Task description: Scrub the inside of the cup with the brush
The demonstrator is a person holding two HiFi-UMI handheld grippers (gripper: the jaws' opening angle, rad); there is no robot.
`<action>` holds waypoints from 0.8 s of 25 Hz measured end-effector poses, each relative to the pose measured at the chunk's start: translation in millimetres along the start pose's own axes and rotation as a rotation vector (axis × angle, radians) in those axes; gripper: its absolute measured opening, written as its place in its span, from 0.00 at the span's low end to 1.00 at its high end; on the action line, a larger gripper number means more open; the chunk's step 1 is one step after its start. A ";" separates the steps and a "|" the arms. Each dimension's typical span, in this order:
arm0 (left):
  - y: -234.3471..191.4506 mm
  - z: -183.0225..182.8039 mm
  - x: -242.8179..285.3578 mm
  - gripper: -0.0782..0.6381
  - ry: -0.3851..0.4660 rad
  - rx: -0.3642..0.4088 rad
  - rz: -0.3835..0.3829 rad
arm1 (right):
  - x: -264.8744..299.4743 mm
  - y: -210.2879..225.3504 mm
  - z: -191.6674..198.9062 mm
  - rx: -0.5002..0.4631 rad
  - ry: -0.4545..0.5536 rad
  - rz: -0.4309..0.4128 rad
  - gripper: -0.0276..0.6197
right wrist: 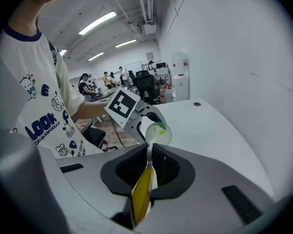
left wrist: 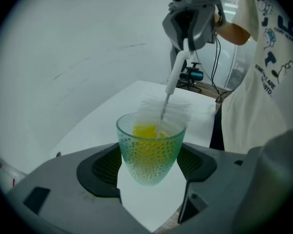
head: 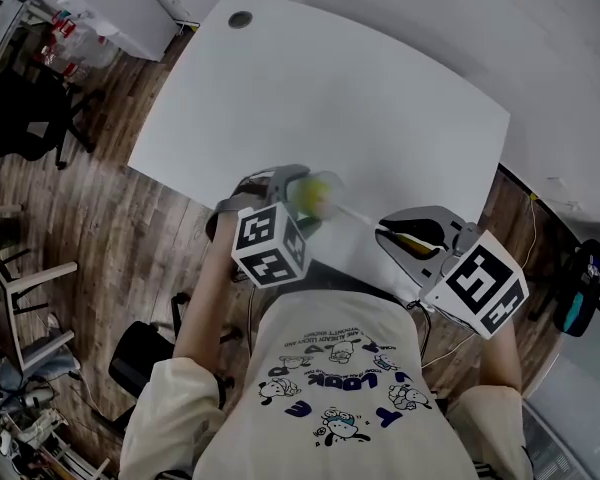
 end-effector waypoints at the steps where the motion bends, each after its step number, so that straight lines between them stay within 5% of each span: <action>1: 0.1 -0.4 0.3 0.60 -0.005 0.007 -0.002 | 0.0 -0.3 -1.9 -0.010 -0.007 0.000 0.11; 10: 9.0 0.3 1.2 0.60 -0.048 0.146 -0.042 | 1.0 17.5 -5.6 -0.014 -0.021 0.018 0.11; 20: 0.2 2.0 -16.9 0.60 0.028 0.086 -0.058 | -1.8 30.4 11.1 0.171 0.077 -0.038 0.11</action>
Point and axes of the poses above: the fingertips, and each gripper's own axes: x forward along the fingers, y to its right, z out of its underside, the point moved 6 cm from there along -x, backward along the fingers, and after that the axes turned 6 degrees about -x, right-handed, at the moved point
